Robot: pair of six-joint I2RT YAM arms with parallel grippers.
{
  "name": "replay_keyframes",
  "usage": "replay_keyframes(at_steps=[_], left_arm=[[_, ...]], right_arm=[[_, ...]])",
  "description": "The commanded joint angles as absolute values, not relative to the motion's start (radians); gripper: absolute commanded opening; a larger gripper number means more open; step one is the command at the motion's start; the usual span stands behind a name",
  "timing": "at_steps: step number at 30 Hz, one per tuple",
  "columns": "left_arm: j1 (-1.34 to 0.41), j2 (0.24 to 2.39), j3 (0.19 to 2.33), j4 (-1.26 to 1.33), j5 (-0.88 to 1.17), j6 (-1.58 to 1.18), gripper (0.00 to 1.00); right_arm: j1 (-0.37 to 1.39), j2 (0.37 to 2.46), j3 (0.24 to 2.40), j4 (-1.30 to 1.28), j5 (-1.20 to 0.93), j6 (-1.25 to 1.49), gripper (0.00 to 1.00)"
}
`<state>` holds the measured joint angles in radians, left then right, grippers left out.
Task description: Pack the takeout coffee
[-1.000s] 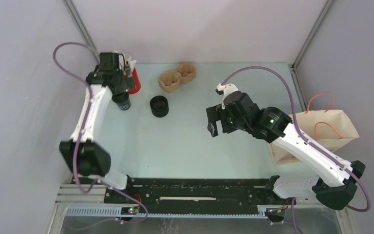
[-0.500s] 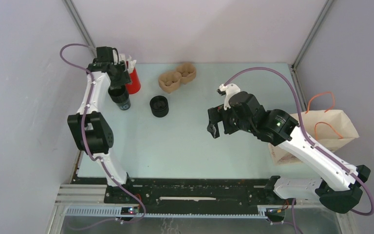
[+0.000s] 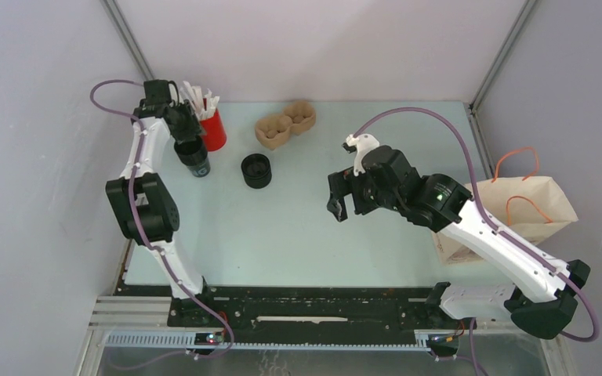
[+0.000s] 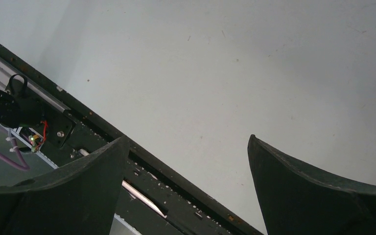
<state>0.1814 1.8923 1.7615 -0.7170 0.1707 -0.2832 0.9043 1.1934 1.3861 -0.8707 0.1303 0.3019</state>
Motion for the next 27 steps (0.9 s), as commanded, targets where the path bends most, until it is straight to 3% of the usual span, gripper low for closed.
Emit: replay_keyframes(at_steps=[1, 9, 20, 27], left_arm=[[0.183, 1.923, 1.750, -0.686, 0.211, -0.299, 0.43], [0.183, 1.932, 1.746, -0.679, 0.218, -0.304, 0.32], [0.192, 1.949, 1.752, -0.682, 0.220, -0.303, 0.28], [0.197, 1.934, 1.750, -0.684, 0.208, -0.302, 0.17]], right_arm=[[0.924, 1.195, 1.386, -0.827, 0.127, 0.323, 0.99], [0.940, 1.190, 1.385, -0.831, 0.137, 0.331, 1.00], [0.961, 1.194, 1.385, -0.833, 0.143, 0.344, 1.00], [0.965, 1.197, 1.387, -0.830, 0.142, 0.344, 1.00]])
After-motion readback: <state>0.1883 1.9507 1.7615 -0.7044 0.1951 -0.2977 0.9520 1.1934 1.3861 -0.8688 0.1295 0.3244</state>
